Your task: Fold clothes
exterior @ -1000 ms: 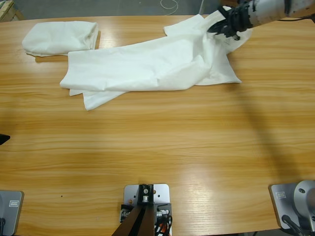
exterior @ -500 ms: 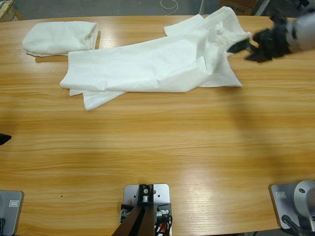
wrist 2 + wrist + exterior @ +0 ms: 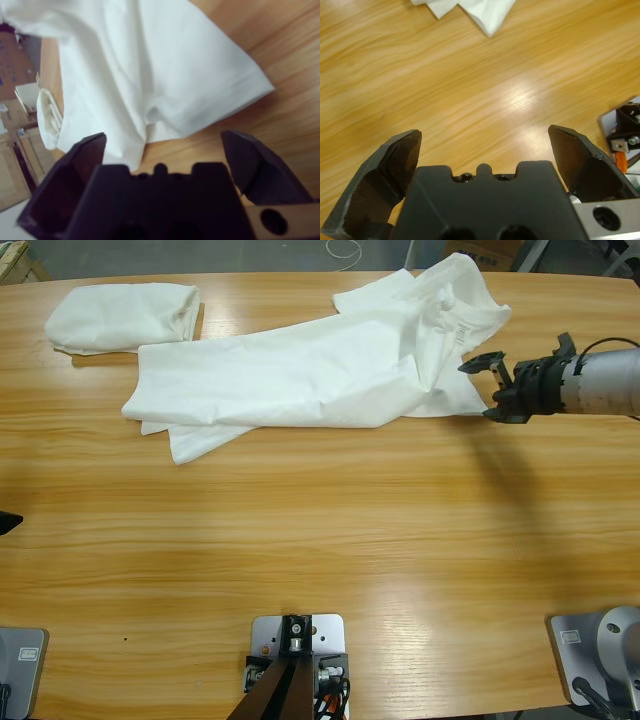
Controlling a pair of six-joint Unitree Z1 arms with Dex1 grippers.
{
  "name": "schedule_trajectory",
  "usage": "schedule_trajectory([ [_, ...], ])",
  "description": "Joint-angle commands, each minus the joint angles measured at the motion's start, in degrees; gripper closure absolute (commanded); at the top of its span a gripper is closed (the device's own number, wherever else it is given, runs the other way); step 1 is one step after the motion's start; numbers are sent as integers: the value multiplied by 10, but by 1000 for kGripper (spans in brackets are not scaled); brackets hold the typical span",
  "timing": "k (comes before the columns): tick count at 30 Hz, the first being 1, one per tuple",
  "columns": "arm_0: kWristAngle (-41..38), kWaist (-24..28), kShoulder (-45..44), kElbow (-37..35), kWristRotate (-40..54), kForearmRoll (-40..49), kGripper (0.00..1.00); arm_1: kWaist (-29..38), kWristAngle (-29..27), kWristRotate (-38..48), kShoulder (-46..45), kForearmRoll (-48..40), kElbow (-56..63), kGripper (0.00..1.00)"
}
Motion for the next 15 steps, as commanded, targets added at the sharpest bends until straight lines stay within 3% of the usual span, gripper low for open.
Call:
schedule_trajectory([
  [1, 3, -4, 27, -2, 1, 7, 0, -15, -5, 37, 41, -18, 39, 92],
  [7, 2, -4, 31, -4, 1, 8, 0, -15, 9, 62, 112, -134, 55, 97],
  [10, 2, -4, 25, -3, 1, 8, 0, -16, 9, 62, 129, -156, 55, 150],
  [11, 2, -4, 25, -3, 1, 8, 0, -17, 9, 61, 131, -156, 56, 209],
  [13, 3, -4, 25, -3, 1, 8, 0, -17, 8, 56, 131, -156, 60, 480],
  [15, 3, -4, 25, -3, 1, 8, 0, -17, 3, 49, 128, -156, 68, 954],
])
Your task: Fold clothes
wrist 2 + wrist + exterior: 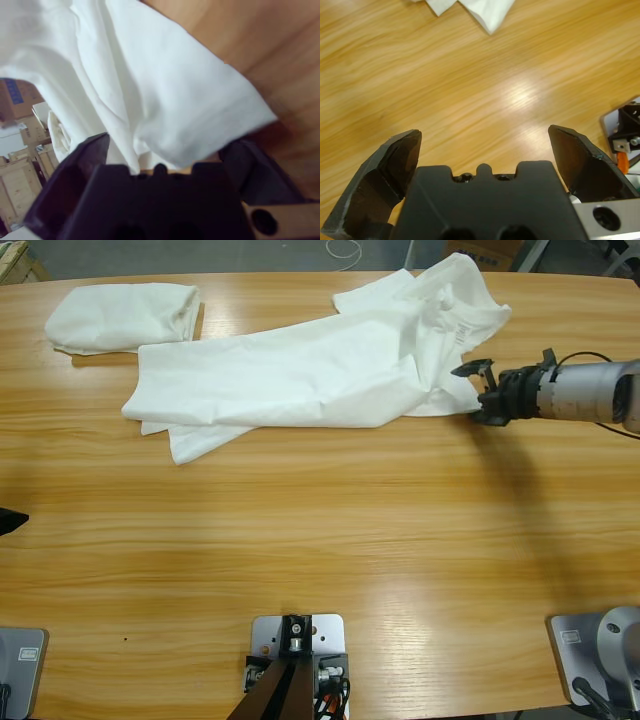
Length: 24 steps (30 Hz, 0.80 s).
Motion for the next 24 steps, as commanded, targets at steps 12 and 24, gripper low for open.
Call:
schedule_trajectory([
  [12, 2, -4, 16, 1, 1, 7, 0, 3, 8, -172, 4, -29, 54, 1000],
  [24, 2, -4, 12, 1, 1, 7, 0, 63, -151, -107, -442, 492, -12, 1000],
])
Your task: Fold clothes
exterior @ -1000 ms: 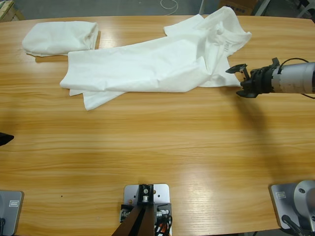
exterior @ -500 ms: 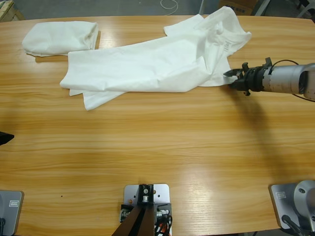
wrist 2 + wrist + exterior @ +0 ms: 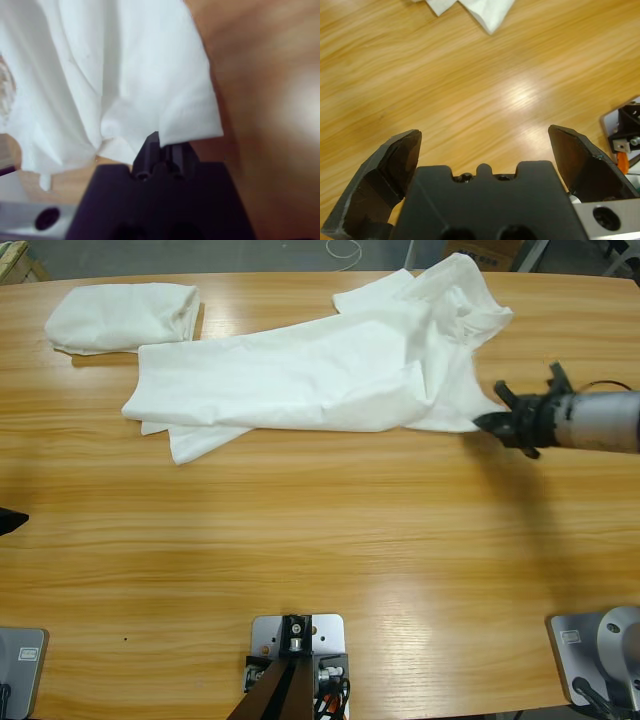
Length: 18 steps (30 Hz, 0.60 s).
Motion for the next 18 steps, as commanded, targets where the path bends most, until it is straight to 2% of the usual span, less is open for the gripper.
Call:
schedule_trajectory([
  [1, 2, -4, 12, 1, 1, 7, 0, 54, -119, 75, -382, 459, -82, 1000],
  [3, 2, -4, 11, 1, 2, 7, 0, 54, -113, 93, -428, 552, -97, 1000],
  [6, 0, -4, 10, 1, 3, 7, 0, 54, -102, 108, -468, 640, -96, 1000],
  [10, 0, -4, 10, 1, 3, 7, 0, 54, -60, 115, -428, 689, -110, 1000],
  [15, 0, -4, 3, 3, 3, 7, 0, 55, -51, 119, -406, 712, -117, 1000],
  [16, 0, -4, 5, 2, 3, 7, 0, 55, -46, 127, -406, 711, -121, 959],
  [17, 0, -4, 7, 2, 3, 7, 0, 55, -43, 131, -406, 710, -128, 482],
  [18, 0, -4, 10, 2, 4, 7, 0, 55, -48, 130, -406, 712, -135, 146],
])
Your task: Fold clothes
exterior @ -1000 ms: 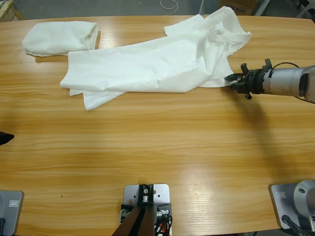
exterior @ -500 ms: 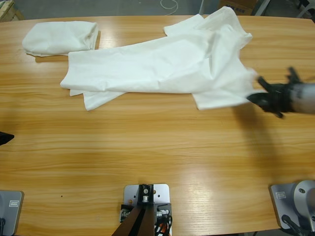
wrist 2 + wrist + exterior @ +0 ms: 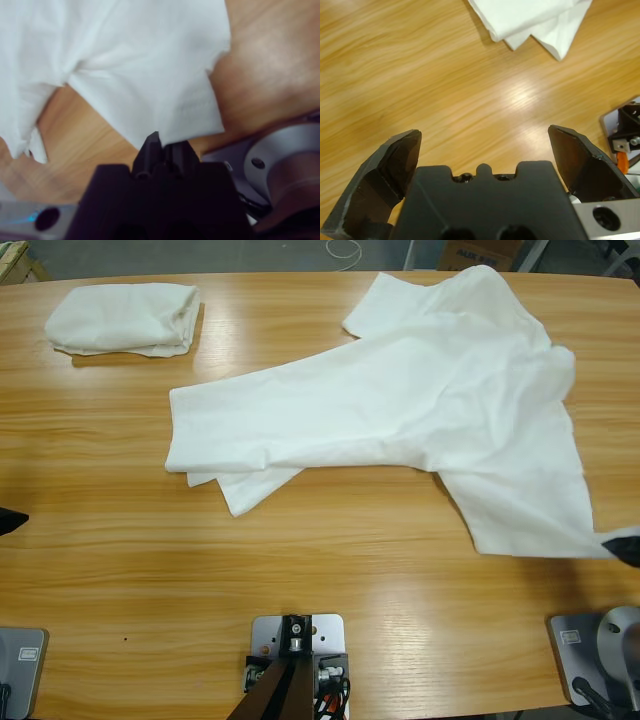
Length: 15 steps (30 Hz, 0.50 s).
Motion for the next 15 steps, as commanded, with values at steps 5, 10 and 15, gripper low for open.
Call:
schedule_trajectory([
  [5, 1, -4, 2, 3, 0, 7, 4, 32, -50, -39, -5, 19, -101, 0],
  [10, 1, -4, -11, 2, -2, 0, 15, 240, -163, -77, 100, -4, -179, 0],
  [15, -21, -65, 103, -58, 79, -14, 54, 280, -223, -133, 174, 19, -222, 0],
])
